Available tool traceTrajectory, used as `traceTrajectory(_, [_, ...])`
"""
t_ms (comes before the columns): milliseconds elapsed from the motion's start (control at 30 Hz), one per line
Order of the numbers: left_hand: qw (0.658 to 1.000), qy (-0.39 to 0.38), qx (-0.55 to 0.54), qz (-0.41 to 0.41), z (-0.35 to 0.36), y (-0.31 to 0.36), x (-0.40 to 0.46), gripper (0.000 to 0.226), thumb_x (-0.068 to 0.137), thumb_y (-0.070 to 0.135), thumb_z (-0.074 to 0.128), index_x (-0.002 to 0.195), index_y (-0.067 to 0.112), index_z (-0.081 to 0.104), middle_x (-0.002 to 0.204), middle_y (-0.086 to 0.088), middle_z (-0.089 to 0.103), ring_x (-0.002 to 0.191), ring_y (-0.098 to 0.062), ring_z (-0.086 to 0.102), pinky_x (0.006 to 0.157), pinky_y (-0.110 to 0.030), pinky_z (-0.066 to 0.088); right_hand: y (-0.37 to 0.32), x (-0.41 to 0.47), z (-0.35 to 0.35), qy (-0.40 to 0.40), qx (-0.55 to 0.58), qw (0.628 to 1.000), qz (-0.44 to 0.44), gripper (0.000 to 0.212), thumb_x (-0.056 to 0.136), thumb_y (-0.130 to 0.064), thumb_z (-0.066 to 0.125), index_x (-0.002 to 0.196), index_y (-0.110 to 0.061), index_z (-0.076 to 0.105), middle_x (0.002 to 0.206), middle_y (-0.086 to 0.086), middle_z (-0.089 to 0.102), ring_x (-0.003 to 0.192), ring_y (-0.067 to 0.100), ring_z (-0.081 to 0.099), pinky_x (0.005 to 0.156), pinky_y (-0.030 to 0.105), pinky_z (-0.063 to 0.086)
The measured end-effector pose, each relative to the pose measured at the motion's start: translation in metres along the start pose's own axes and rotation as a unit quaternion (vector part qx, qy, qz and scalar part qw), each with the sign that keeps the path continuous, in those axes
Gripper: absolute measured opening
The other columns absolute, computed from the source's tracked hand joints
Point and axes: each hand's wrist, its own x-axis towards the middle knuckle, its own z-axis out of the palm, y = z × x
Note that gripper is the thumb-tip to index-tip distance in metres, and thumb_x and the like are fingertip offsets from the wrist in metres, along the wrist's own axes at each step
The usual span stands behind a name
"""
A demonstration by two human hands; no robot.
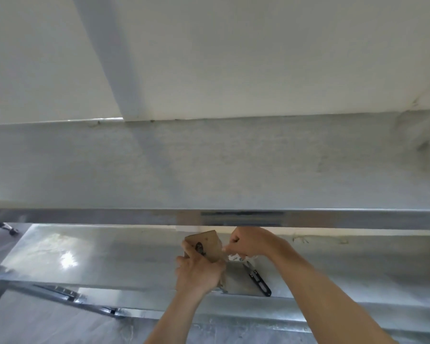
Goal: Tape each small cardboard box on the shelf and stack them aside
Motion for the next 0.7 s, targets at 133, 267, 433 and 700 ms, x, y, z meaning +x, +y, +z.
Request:
traceTrajectory(133, [0.995,-0.055,-0.079,0.019,-0.019,-0.021,0.008,0.125,0.063,0.067,0.060,0.153,0.021,-0.012,0.136,-0.015,0.033,0.127,-0.040,0.042,0.106,-0.044,0.039,0.004,0.000,0.007,0.034,0.028,0.999,-0.002,0.049,0.085,-0.058,0.069,0.058,-0.019,0.062,0.054,-0.003,0.063,0.049,0.012,0.055,0.060,0.026,0.050])
traceTrajectory(267, [0.963,-0.090,-0.252,0.024,-0.032,-0.049,0.018,0.097,0.061,0.051,0.078,0.135,0.031,0.018,0.127,-0.007,0.043,0.115,-0.029,0.054,0.092,-0.044,0.056,0.000,0.000,0.011,0.043,0.045,0.998,-0.003,0.048,0.084,-0.060,0.069,0.059,-0.019,0.065,0.053,-0.003,0.063,0.048,0.011,0.054,0.061,0.026,0.051])
traceTrajectory(433, [0.925,-0.152,-0.349,0.025,-0.043,-0.069,0.022,0.075,0.082,0.025,0.078,0.133,0.023,0.023,0.119,-0.014,0.061,0.101,-0.027,0.068,0.060,-0.025,0.057,-0.025,0.008,0.021,0.041,0.046,0.998,0.001,0.043,0.084,-0.055,0.073,0.058,-0.021,0.065,0.056,-0.003,0.064,0.047,0.010,0.053,0.060,0.026,0.048])
traceTrajectory(700, [0.893,-0.159,-0.421,-0.001,-0.050,-0.099,0.035,0.105,0.048,0.046,0.082,0.136,0.024,0.027,0.117,-0.016,0.065,0.099,-0.032,0.069,0.072,-0.039,0.055,-0.057,0.031,0.035,0.034,0.015,0.999,0.037,0.049,0.080,-0.057,0.075,0.074,-0.009,0.074,0.062,0.002,0.070,0.050,0.012,0.058,0.062,0.029,0.053])
